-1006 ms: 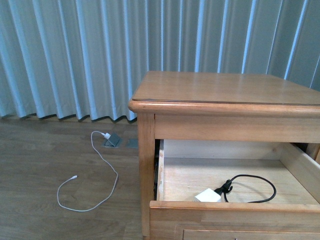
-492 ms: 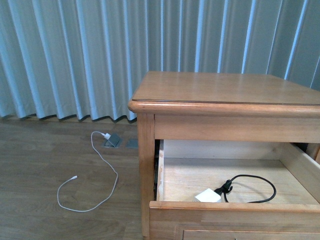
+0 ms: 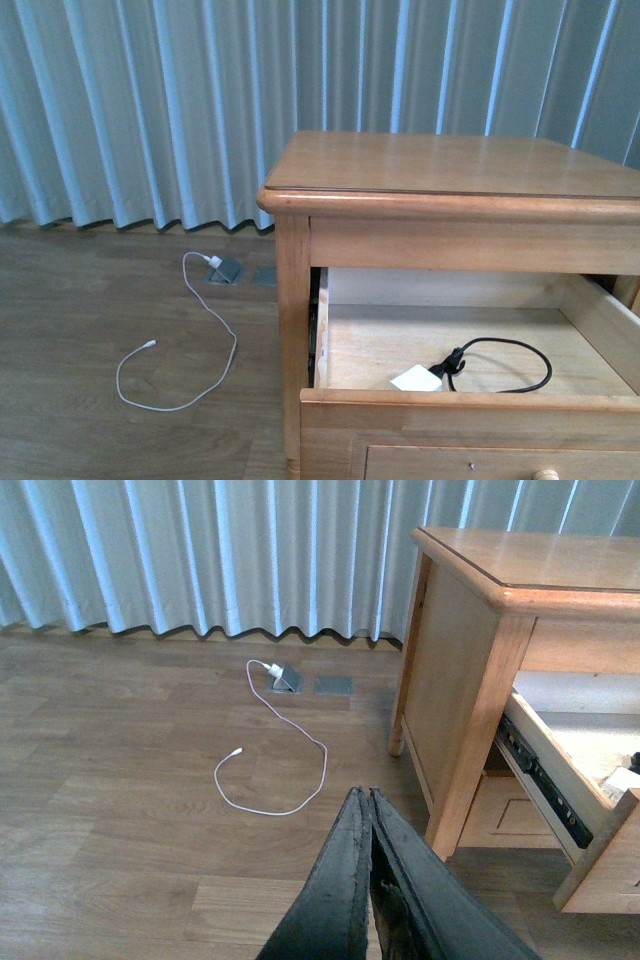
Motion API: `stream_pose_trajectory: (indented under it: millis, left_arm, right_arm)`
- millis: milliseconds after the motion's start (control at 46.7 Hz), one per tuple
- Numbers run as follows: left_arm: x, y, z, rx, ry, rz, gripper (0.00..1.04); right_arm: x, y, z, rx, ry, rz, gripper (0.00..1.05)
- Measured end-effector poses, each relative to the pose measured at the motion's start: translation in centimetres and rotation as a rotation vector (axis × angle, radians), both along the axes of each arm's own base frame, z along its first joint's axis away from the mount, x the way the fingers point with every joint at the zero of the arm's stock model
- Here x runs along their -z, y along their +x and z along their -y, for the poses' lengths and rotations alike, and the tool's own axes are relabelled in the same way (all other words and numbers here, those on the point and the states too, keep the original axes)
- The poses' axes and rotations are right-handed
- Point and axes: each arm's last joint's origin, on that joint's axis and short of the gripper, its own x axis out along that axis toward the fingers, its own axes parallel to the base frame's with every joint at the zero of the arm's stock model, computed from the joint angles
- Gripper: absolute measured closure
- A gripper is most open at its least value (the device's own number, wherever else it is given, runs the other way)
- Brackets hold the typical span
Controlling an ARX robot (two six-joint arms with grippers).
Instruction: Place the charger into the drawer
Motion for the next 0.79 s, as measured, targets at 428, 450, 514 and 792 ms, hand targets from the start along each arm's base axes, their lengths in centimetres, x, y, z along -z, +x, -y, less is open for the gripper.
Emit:
stream_pose_trajectory:
  millis: [428,450,514,792]
  left_arm:
    - [0.0,0.0,0.0,0.0,0.0,0.0,0.29]
    - [0.0,0.0,0.0,0.0,0.0,0.0,0.23]
    - [0.0,0.0,0.0,0.0,0.0,0.0,0.09]
    - [0.0,0.0,0.0,0.0,0.0,0.0,0.06]
  right_arm:
    - [2.0,4.6,-3.1,-0.207,0.117,-0.566,0.08]
    - [2.2,5.0,-3.3,-0.212,0.117,-0.58,0.08]
    - [2.7,7.4,-4.4,-0.204,0.115,-0.611,0.08]
    - [6.8,14.7,-6.6,-0.125,0.091,-0.666,0.08]
